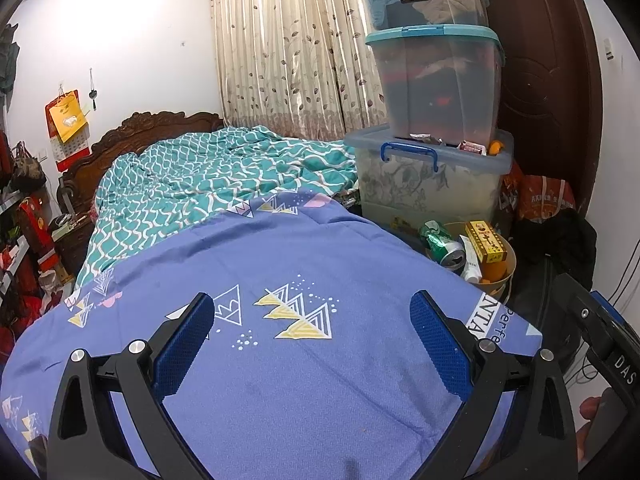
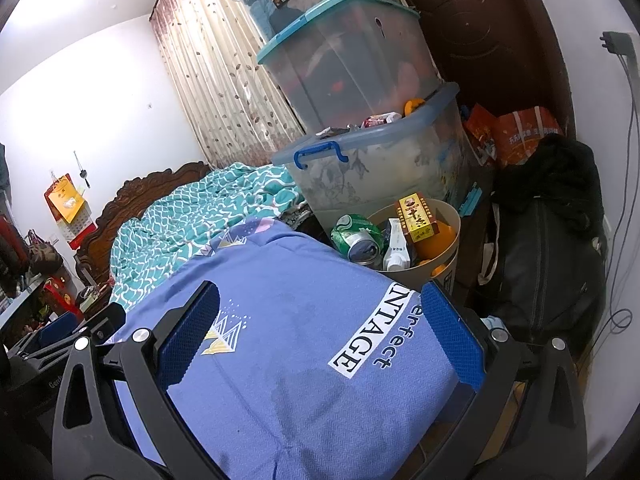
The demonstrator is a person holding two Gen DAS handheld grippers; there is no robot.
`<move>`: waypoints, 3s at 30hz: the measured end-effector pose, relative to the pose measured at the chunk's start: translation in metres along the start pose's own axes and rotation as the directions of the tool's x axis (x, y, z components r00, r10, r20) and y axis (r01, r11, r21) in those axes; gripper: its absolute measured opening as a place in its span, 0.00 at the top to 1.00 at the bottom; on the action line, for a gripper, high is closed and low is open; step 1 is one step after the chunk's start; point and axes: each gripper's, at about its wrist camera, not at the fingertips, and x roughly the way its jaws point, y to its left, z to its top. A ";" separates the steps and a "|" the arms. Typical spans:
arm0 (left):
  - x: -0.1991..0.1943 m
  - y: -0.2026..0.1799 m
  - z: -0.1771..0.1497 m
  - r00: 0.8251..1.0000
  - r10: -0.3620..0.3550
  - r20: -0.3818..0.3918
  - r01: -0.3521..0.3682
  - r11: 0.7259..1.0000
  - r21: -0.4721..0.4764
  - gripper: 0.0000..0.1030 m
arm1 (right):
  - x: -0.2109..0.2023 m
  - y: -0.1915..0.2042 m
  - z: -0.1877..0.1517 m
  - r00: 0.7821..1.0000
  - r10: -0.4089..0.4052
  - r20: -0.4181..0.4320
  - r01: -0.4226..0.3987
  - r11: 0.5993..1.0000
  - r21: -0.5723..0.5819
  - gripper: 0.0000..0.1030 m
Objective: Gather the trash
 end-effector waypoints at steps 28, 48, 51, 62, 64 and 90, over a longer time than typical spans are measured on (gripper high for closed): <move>0.007 -0.001 -0.007 1.000 -0.012 -0.026 0.013 1.000 0.023 0.08 | 0.005 0.002 -0.003 1.000 0.005 -0.014 -0.005 1.000 0.003 0.03; 0.013 -0.001 -0.011 0.999 -0.014 -0.048 0.015 0.999 0.031 0.08 | 0.005 0.002 -0.002 1.000 0.005 -0.017 -0.005 1.000 0.005 0.03; 0.012 -0.001 -0.011 0.999 -0.015 -0.052 0.017 0.999 0.030 0.08 | 0.005 0.002 -0.002 1.000 0.005 -0.017 -0.005 1.000 0.004 0.03; 0.013 0.000 -0.012 0.998 -0.015 -0.053 0.016 0.999 0.034 0.08 | 0.005 0.002 -0.004 1.000 0.004 -0.019 -0.004 1.000 0.005 0.03; 0.013 0.000 -0.012 0.998 -0.015 -0.054 0.017 0.999 0.034 0.08 | 0.005 0.003 -0.007 1.000 0.005 -0.020 -0.005 1.000 0.005 0.03; 0.011 0.000 -0.019 0.999 -0.011 -0.043 0.014 0.999 0.052 0.08 | 0.005 0.003 -0.007 1.000 0.004 -0.023 -0.004 1.000 0.007 0.03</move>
